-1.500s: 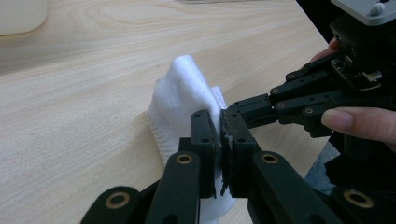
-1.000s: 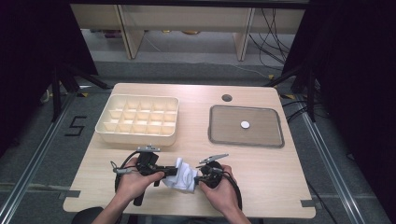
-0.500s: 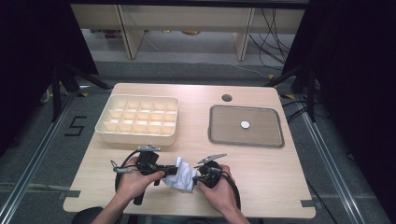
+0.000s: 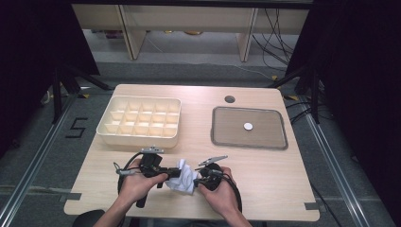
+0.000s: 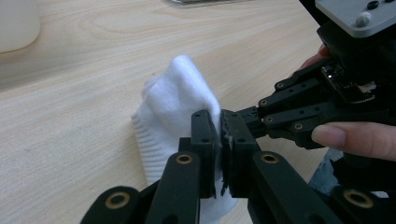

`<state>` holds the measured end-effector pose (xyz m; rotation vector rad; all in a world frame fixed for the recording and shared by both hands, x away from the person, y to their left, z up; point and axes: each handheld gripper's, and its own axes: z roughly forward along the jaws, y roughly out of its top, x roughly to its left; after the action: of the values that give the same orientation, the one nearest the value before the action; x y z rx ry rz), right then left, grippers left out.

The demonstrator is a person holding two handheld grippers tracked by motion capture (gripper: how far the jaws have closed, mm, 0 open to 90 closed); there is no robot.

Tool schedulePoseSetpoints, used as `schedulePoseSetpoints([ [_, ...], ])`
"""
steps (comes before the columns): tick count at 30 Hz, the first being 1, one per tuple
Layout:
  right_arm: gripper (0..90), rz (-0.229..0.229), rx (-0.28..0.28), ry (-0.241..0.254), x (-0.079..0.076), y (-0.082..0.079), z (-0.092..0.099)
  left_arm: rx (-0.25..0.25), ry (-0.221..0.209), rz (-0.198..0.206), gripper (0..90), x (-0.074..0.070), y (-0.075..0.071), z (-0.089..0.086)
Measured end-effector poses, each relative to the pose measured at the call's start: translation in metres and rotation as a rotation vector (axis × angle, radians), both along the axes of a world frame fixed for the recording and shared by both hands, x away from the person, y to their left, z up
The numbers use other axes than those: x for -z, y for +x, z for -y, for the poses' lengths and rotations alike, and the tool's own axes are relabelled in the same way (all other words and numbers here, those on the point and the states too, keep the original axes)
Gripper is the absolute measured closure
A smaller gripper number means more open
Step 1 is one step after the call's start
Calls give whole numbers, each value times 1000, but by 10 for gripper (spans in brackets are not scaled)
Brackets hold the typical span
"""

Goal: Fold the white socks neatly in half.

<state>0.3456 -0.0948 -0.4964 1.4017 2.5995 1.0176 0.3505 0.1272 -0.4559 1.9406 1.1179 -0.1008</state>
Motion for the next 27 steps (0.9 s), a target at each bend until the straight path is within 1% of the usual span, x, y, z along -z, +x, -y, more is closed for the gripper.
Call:
schedulePoseSetpoints([
  [2,900,-1,2,0,0,0,0,-1,2,0,843,0,0,0],
  [3,900,-6,2,-2,-1,0,0,-8,4,8,843,0,0,1],
  [4,900,-9,6,0,-1,0,-1,-7,1,5,843,0,0,1],
  [6,900,-6,1,0,0,0,-1,-1,9,6,843,0,0,1],
  [7,900,-41,28,-5,-2,-2,-2,-2,13,7,843,0,0,2],
  [8,900,-21,13,-3,-1,-1,-2,2,3,6,843,0,0,2],
  [9,900,-33,21,-5,-2,-1,-2,7,5,2,843,0,0,2],
  [10,900,-23,18,-7,-1,0,-2,6,4,3,843,0,0,2],
  [12,900,-21,16,-7,-1,0,-3,-1,8,8,843,0,0,3],
  [13,900,-30,22,-3,-1,-1,-3,0,6,5,843,0,0,3],
  [14,900,-10,7,-3,-1,0,-3,7,9,4,843,0,0,3],
  [16,900,-10,6,-4,-1,0,-3,9,7,7,843,1,0,3],
  [17,900,-1,-1,-4,0,1,-3,7,6,6,843,1,0,4],
  [19,900,-2,2,-5,-1,0,-4,13,8,5,843,1,0,4],
  [20,900,-2,-2,1,0,1,-4,6,9,8,843,1,0,5],
  [21,900,-19,12,-7,-1,0,-5,11,11,8,843,1,0,5],
  [22,900,-3,-2,-3,0,1,-5,12,13,9,843,1,0,5],
  [24,900,-7,2,-2,0,0,-5,12,23,15,842,2,-1,5],
  [25,900,-6,3,-3,0,0,-5,5,27,22,843,2,-1,7],
  [27,900,-6,1,-3,0,0,-6,17,34,24,843,3,-2,7],
])
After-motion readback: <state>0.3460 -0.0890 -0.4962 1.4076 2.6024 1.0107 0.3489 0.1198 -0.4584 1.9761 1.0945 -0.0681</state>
